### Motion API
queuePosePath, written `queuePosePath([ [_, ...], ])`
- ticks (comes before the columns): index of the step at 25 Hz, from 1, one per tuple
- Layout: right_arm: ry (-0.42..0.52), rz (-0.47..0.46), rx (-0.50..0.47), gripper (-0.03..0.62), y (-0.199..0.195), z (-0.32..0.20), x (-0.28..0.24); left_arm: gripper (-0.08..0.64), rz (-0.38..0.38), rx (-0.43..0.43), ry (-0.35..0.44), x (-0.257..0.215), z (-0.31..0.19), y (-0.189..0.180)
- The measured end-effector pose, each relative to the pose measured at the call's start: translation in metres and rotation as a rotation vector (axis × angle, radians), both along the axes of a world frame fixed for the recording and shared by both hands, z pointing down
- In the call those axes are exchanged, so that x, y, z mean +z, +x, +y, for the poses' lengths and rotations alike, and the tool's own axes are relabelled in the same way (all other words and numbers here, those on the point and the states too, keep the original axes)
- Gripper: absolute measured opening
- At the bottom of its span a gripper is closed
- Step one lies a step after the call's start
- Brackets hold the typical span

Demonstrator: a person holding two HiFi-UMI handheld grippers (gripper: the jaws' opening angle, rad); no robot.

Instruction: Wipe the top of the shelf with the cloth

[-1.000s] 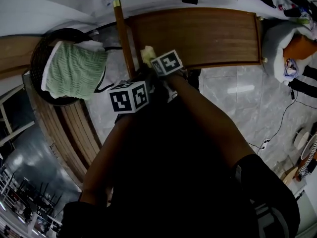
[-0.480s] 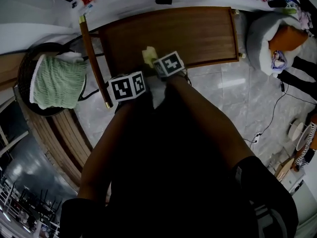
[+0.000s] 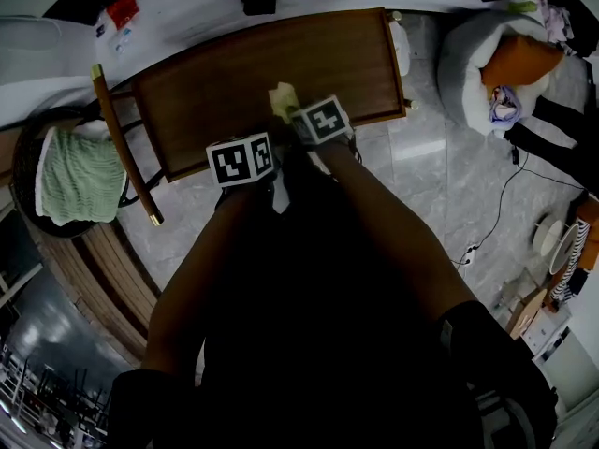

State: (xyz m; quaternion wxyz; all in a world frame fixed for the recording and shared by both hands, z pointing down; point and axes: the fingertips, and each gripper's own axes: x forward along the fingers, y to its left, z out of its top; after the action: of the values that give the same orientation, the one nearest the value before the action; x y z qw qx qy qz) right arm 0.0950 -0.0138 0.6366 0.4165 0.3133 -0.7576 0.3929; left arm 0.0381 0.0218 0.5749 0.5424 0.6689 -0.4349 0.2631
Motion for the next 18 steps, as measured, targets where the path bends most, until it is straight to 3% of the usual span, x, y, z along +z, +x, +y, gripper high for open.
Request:
queuePosePath([
  [8, 0.057, 0.021, 0.099, 0.041, 0.098, -0.031, -0.003, 0.012, 0.020, 0.032, 0.001, 0.003, -0.014, 0.062],
  [18, 0.058, 0.207, 0.283, 0.041, 0.198, -0.040, -0.012, 0.012, 0.038, 0.053, 0.002, 0.005, -0.018, 0.096],
])
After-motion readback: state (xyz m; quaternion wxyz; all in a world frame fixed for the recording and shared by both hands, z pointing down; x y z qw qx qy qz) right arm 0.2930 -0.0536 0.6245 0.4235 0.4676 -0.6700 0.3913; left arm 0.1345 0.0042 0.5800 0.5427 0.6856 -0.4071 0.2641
